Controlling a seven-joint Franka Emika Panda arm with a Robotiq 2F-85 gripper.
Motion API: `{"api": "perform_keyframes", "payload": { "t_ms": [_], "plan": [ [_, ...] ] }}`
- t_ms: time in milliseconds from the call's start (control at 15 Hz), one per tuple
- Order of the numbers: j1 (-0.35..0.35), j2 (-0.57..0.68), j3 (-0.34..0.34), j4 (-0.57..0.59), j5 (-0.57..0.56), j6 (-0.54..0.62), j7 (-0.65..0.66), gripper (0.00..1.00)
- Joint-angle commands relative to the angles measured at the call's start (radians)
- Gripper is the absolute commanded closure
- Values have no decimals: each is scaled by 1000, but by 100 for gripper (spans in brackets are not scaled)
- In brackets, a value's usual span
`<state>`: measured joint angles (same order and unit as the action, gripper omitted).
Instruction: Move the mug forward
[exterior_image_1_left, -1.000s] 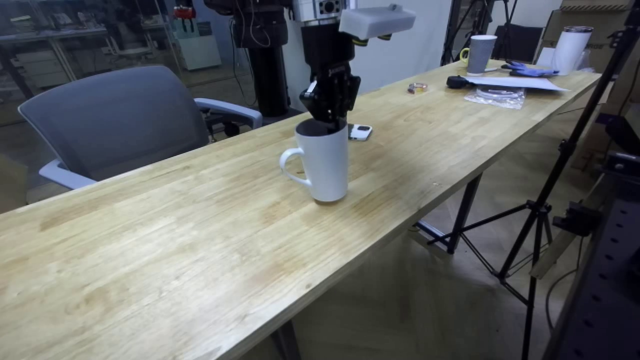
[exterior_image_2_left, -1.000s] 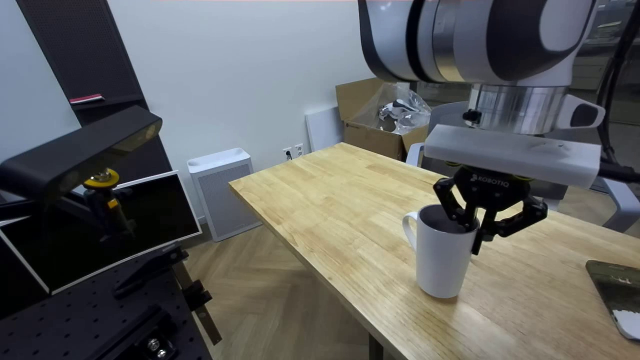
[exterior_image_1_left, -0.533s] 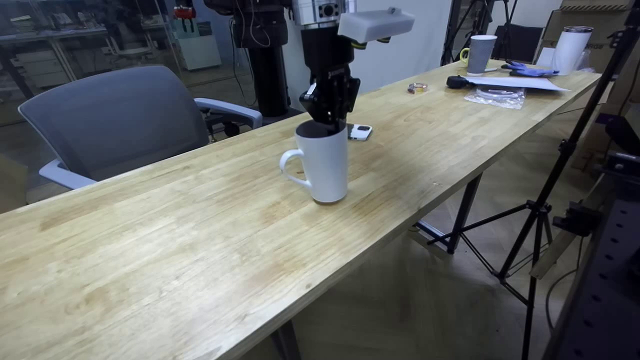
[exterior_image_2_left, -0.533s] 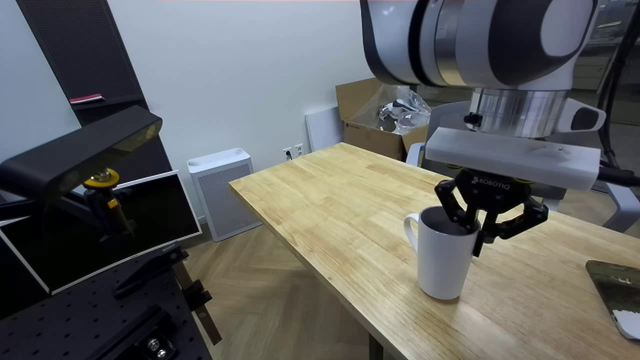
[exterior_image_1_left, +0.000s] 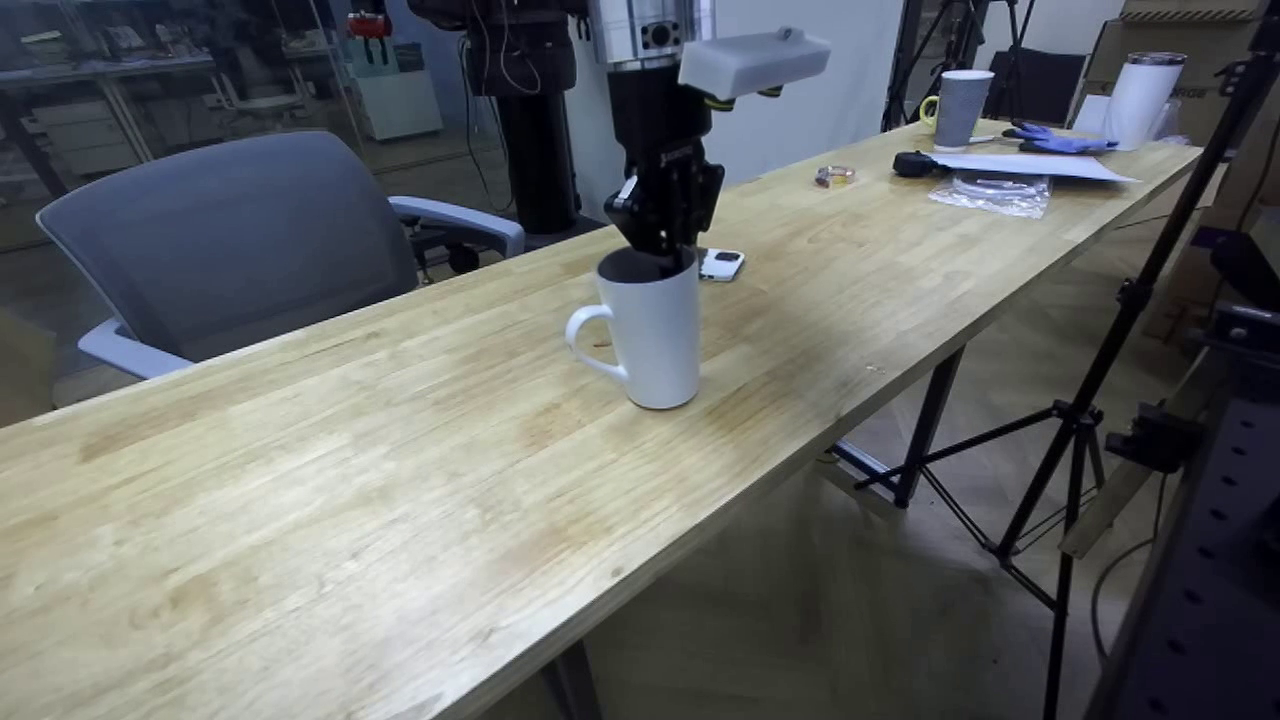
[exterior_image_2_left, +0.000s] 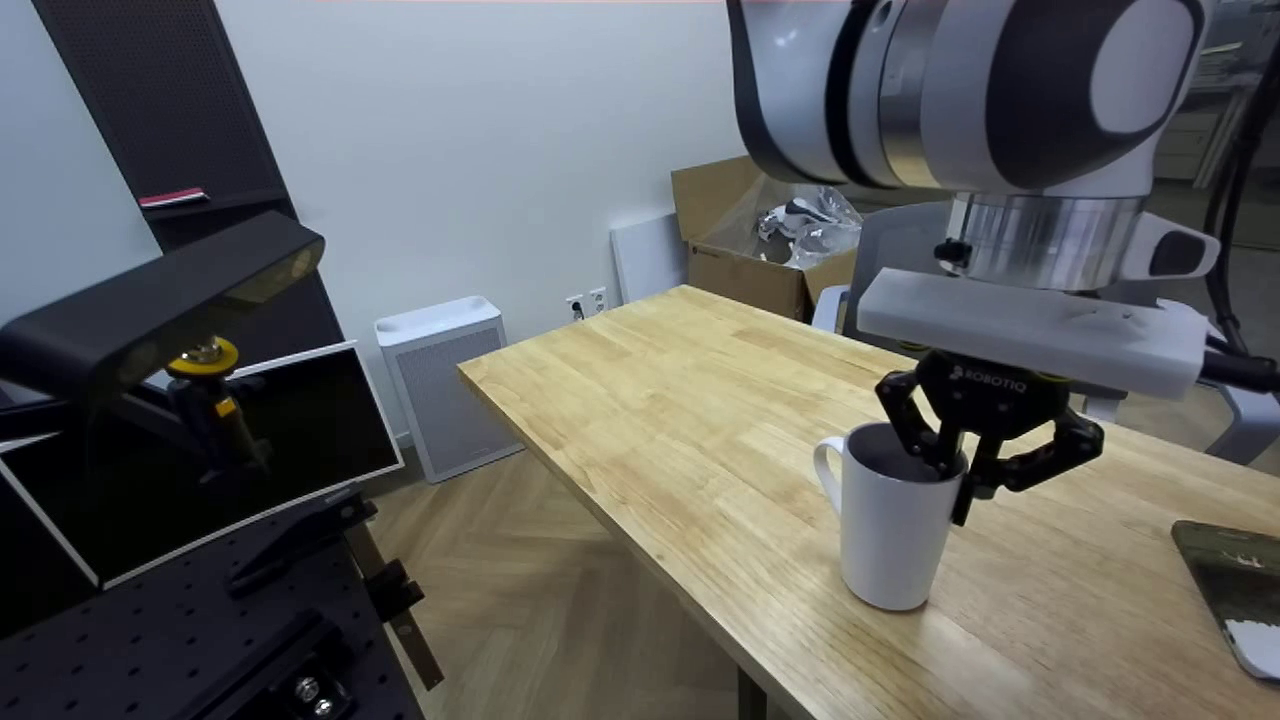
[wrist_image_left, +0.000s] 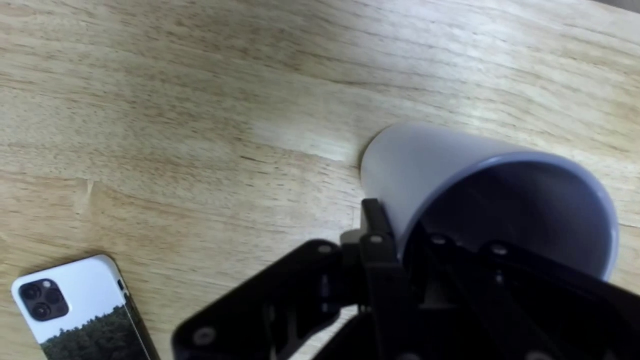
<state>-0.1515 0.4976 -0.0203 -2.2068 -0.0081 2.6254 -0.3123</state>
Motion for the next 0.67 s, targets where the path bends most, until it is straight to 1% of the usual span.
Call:
{"api": "perform_keyframes", "payload": {
  "t_ms": [0, 200, 267, 333, 400, 600],
  "plan": [
    [16, 5, -14, 21, -26, 4, 50, 98],
    [23, 7, -21, 22, -40, 12, 62, 98],
    [27, 8, -25, 23, -46, 11, 70, 65],
    [31, 8, -28, 25, -52, 6, 73, 65],
    [36, 9, -32, 28, -59, 6, 81, 60],
    [45, 9, -42, 45, -75, -6, 100, 38]
  ]
}}
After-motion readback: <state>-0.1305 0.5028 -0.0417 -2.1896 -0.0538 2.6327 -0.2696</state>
